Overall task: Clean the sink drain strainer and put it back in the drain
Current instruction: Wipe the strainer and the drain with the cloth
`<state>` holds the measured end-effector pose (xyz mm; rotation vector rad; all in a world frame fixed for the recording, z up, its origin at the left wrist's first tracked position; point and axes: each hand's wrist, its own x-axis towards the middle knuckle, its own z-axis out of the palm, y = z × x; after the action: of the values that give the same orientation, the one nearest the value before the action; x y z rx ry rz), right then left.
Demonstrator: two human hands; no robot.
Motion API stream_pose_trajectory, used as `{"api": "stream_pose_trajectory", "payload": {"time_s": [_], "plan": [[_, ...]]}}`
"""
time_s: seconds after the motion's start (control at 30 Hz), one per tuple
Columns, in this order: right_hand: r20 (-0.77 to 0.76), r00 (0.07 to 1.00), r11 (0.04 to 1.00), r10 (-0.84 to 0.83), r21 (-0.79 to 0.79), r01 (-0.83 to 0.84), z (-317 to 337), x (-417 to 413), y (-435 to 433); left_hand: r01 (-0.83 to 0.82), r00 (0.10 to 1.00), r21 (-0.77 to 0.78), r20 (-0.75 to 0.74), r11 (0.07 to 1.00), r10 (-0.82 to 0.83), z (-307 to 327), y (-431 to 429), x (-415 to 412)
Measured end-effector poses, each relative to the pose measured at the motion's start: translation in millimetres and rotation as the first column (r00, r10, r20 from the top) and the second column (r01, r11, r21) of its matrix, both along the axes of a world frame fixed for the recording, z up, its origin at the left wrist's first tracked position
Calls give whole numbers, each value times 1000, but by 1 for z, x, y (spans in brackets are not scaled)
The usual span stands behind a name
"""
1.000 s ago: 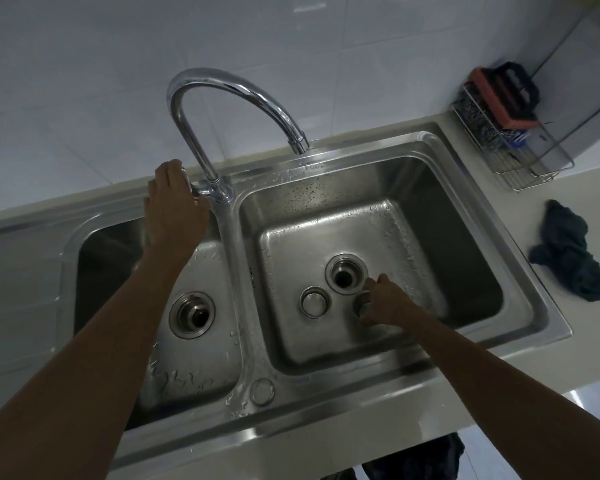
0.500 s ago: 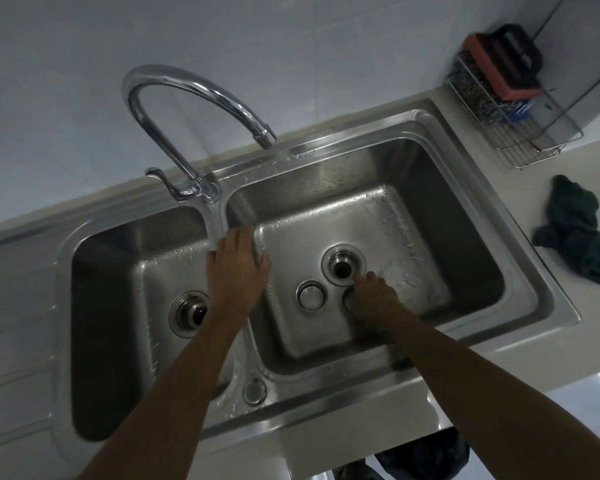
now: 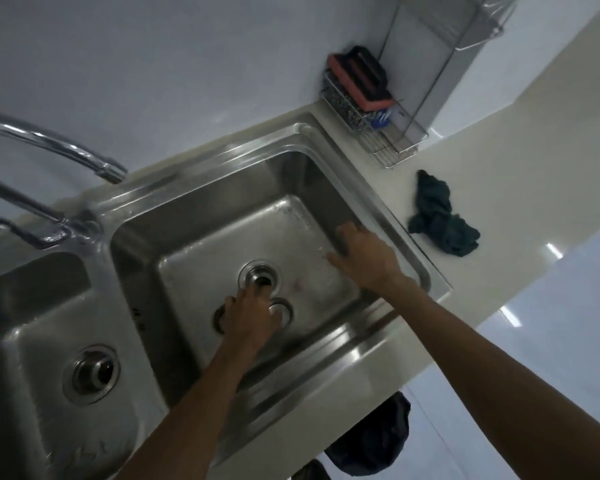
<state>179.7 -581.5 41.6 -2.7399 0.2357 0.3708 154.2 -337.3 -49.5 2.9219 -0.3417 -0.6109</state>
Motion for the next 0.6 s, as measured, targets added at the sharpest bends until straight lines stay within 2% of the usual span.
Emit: {"api": "stream_pose_trajectory", "payload": {"time_s": [0.13, 0.2, 0.33, 0.47, 0.6], "plan": [[200, 968, 982, -154, -79, 173, 21, -10, -61, 43, 999, 80, -20, 996, -41, -19, -7, 1], [267, 943, 950, -200, -182, 253, 21, -16, -82, 12, 1000, 126, -24, 992, -9, -24, -5, 3], [273, 941, 896, -202, -336, 290, 8, -27, -98, -26, 999, 189, -16, 982, 30, -31, -3, 5], [304, 932, 901, -198, -317, 295, 1, -30, -96, 26, 999, 187, -38, 982, -19, -32, -8, 9], [294, 908, 905, -299, -215, 367, 0, -24, -101, 41, 996, 131, -80, 991, -31, -31, -19, 16]]}}
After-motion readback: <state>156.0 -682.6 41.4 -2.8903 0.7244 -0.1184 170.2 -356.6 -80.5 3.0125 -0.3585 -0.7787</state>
